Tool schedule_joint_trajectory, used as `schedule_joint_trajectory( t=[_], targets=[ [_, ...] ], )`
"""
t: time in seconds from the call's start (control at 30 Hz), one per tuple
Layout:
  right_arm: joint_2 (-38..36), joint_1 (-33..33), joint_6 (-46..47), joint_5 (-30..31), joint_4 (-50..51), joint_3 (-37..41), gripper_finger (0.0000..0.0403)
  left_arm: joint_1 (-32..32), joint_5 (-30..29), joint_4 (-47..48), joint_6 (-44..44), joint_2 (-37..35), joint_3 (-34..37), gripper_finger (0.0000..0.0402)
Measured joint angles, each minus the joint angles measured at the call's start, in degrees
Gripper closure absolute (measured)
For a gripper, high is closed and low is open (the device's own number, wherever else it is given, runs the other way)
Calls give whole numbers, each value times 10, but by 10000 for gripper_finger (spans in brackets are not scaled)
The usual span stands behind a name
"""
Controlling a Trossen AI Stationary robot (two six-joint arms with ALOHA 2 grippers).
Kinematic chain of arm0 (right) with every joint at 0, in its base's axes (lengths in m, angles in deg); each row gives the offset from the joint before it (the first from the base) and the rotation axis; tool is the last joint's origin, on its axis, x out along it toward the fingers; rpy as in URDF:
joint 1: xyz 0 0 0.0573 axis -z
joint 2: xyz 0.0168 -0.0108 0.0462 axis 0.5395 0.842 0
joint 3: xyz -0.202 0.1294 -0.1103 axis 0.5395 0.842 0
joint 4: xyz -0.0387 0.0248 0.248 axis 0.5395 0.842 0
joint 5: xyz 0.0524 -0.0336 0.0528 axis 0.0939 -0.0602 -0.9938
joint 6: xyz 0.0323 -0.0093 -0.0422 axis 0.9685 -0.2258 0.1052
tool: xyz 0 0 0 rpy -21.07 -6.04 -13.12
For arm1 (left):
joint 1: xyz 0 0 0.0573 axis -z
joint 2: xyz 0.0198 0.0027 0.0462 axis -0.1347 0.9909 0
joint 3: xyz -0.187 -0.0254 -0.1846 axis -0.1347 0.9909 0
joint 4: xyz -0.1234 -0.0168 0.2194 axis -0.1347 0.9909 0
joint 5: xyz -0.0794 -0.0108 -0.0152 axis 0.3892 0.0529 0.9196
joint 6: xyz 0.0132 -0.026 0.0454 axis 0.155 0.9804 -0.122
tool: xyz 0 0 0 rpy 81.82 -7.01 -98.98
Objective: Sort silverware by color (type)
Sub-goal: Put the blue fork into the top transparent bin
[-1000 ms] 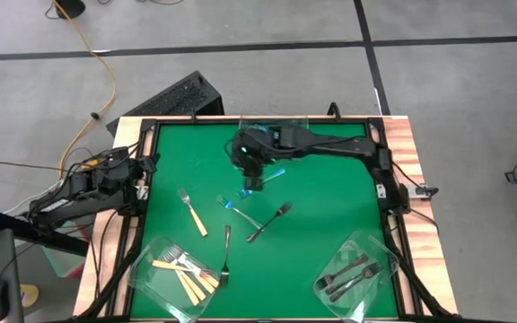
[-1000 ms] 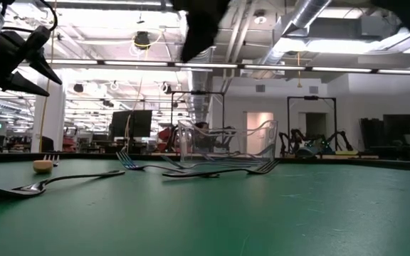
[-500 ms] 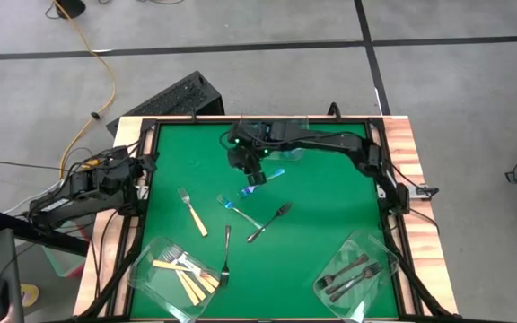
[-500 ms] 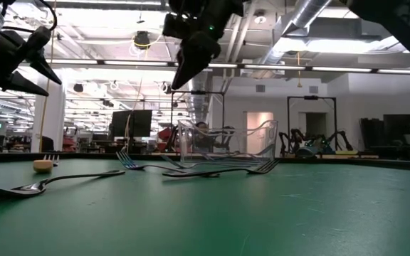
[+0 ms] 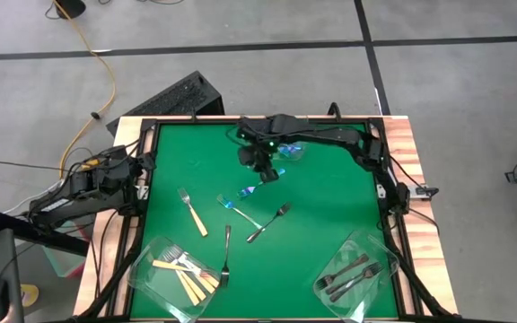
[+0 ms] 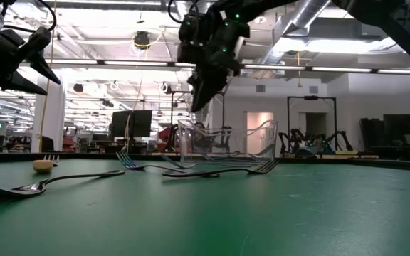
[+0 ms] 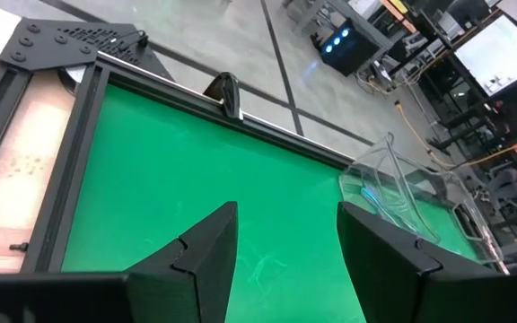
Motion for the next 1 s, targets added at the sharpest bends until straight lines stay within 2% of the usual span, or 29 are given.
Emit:
schedule_joint_trajectory(
  t=[0.13, 0.43, 0.67, 0.8, 1.0],
  targets=[
    [3, -15, -9, -1, 9, 33, 274, 0, 0, 1, 0, 0, 0, 226],
    [2, -47, -33, -4, -53, 84, 281, 0, 0, 1, 0, 0, 0, 226],
    [2, -52, -30, -2, -89, 86, 280, 0, 0, 1, 0, 0, 0, 226],
    [2, -58, -29, 29, -117, 86, 280, 0, 0, 1, 0, 0, 0, 226],
    [2, -65, -42, 36, -153, 85, 280, 0, 0, 1, 0, 0, 0, 226]
  ],
)
